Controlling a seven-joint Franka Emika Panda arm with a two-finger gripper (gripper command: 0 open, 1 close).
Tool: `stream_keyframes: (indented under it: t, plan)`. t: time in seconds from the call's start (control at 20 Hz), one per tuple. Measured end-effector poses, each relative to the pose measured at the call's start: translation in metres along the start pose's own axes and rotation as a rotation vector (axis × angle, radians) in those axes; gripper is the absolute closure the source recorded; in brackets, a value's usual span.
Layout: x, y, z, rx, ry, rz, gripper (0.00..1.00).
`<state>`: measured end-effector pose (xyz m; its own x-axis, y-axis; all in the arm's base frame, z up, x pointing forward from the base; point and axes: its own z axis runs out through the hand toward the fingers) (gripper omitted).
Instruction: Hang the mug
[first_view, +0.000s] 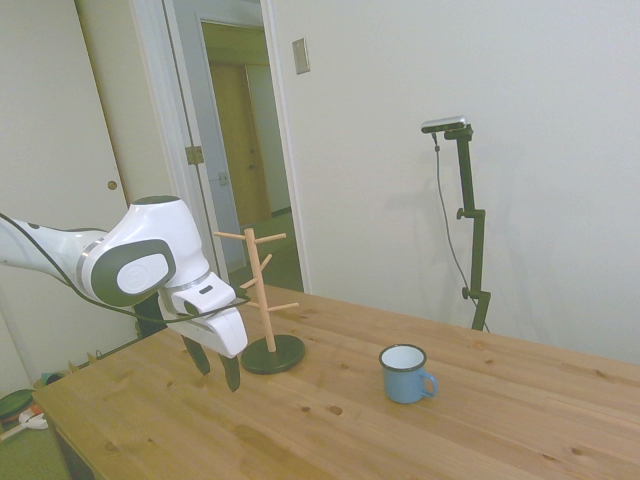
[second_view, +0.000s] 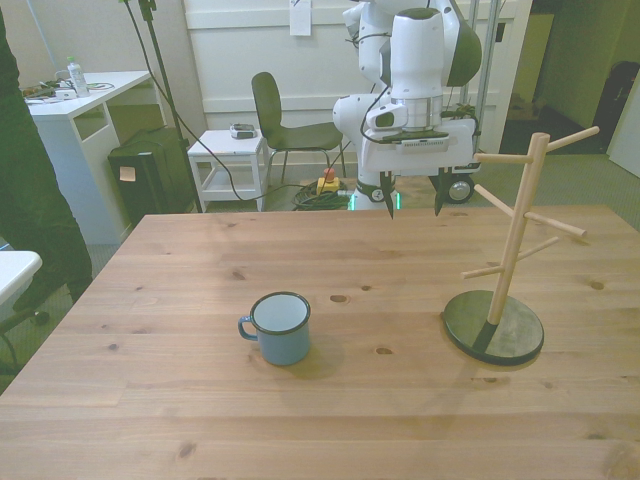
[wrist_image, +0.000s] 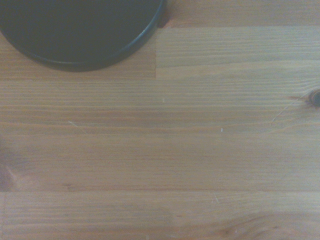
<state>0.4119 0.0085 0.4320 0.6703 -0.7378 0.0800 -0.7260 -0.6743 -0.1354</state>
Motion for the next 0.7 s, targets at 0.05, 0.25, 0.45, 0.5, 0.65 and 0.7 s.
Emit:
stream_keyframes:
  t: [0.05, 0.25, 0.45, 0.5, 0.65, 0.7]
  plan:
    - [0.000, 0.000, 0.000, -0.002, -0.002, -0.001, 0.00]
    - [0.009, 0.007, 0.001, -0.003, -0.013, 0.018, 0.00]
    - [0.044, 0.022, -0.017, 0.021, -0.009, 0.067, 0.00]
    - [0.056, 0.027, -0.024, 0.028, -0.007, 0.082, 0.00]
    - [0.098, 0.045, -0.048, 0.045, -0.003, 0.132, 0.00]
    - [0.112, 0.050, -0.056, 0.049, -0.002, 0.149, 0.00]
